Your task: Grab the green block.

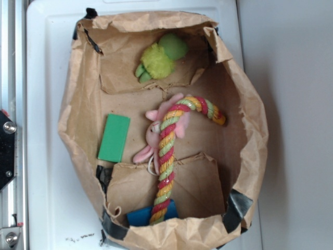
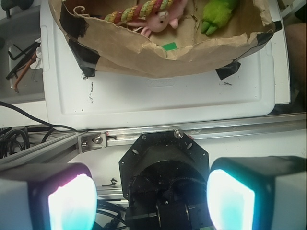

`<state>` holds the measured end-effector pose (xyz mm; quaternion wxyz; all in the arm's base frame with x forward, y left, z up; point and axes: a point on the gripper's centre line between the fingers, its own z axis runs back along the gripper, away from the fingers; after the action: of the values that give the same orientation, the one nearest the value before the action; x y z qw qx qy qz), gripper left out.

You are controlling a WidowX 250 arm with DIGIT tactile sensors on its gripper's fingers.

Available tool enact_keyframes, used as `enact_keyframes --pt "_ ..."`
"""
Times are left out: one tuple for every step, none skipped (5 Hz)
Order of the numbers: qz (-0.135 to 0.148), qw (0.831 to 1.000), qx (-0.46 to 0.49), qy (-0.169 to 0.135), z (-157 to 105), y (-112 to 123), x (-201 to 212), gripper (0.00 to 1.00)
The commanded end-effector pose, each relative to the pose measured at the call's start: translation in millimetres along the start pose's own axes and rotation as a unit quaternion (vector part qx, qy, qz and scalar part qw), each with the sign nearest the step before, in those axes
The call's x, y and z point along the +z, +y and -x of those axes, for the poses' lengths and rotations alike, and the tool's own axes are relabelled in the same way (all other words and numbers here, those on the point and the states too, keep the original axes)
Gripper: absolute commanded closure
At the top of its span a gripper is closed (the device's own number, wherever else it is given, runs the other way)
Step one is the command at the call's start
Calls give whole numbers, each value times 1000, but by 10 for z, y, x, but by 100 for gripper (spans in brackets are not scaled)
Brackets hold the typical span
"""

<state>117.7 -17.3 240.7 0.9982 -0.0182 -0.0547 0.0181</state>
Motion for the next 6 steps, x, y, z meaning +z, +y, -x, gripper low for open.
enact_keyframes --pt "0 1000 0 0 0 0 0 0" --pt "-20 998 65 -14 -486 86 -119 0" --pt "-38 994 103 -29 -862 163 -279 0" --pt "-37 979 192 -56 -1144 306 -476 0" --pt "-1 945 317 -85 -1219 408 -753 0" --pt "-5 920 383 -88 -1190 467 -899 0"
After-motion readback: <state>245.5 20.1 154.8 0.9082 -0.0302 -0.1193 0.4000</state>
